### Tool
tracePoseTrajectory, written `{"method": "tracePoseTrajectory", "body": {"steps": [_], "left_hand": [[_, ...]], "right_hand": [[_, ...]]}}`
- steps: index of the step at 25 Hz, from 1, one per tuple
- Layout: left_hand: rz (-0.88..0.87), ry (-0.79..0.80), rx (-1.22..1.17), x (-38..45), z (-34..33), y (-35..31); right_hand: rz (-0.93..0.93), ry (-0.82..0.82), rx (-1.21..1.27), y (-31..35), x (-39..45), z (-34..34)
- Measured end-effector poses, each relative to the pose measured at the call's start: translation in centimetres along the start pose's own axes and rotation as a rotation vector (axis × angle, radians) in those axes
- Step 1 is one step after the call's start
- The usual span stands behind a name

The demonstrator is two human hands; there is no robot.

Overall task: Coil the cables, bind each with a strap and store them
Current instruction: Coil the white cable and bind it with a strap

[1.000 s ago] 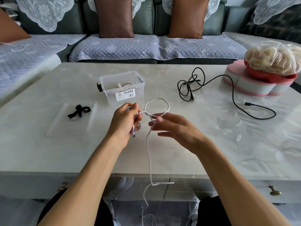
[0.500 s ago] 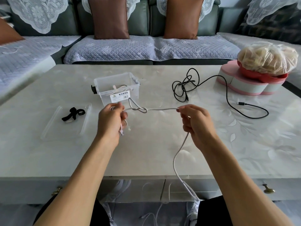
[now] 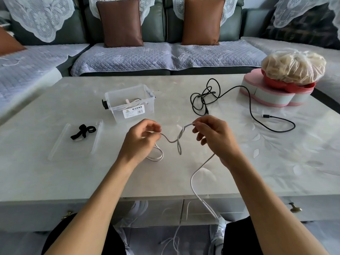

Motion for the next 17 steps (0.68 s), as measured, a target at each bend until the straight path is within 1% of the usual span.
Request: {"method": "tracePoseTrajectory", "body": {"steps": [2, 4, 5, 6, 8, 10, 11, 13, 15, 17], "left_hand": [[-0.068, 0.104, 0.101, -0.5, -0.2, -1.1], [-0.08, 0.277, 0.02, -1.0, -1.2, -2.5], [-0.091, 0.328, 0.011, -1.3, -1.8, -3.0], [-0.133, 0.316, 0.051, -1.4, -2.1, -3.4], [-0.191, 0.209, 0.13, -1.6, -1.9, -3.7], [-0.209, 0.116, 0.15, -1.9, -0.9, -4.1], [-0.225, 0.089, 0.148, -2.2, -0.3, -4.6], [-0.254, 0.07, 0.145, -2.9, 0.5, -5.7], [-0.262, 0.1, 0.117, -3.7, 1.3, -7.1], [-0.268, 0.138, 0.107, -4.6, 2.2, -8.6]], "right_hand": [[0.027, 0.021, 0.065, 0.3, -0.7, -0.4], [0.046, 0.046, 0.139, 0.7, -1.4, -0.9], [0.051, 0.055, 0.173, 0.9, -1.7, -1.0], [0.054, 0.058, 0.193, 1.3, -1.9, -0.9], [0.042, 0.034, 0.169, 1.6, -2.4, -0.2], [0.025, -0.003, 0.079, 1.8, -3.0, 0.8], [0.042, -0.003, -0.015, 2.2, -3.4, 1.2], [0.097, 0.056, -0.191, 3.2, -4.1, 1.1], [0.115, 0.166, -0.211, 4.9, -4.9, 0.3], [0.113, 0.229, -0.204, 6.9, -5.5, -0.4]]}}
Point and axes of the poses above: each hand's wrist, its own x-axis towards the middle knuckle, its own z-axis out of the back of the hand, y = z × x, the point moved 4 cm from there along x, towards the middle knuckle, and after that the axes turned 15 degrees about x, right-handed, at the moved point
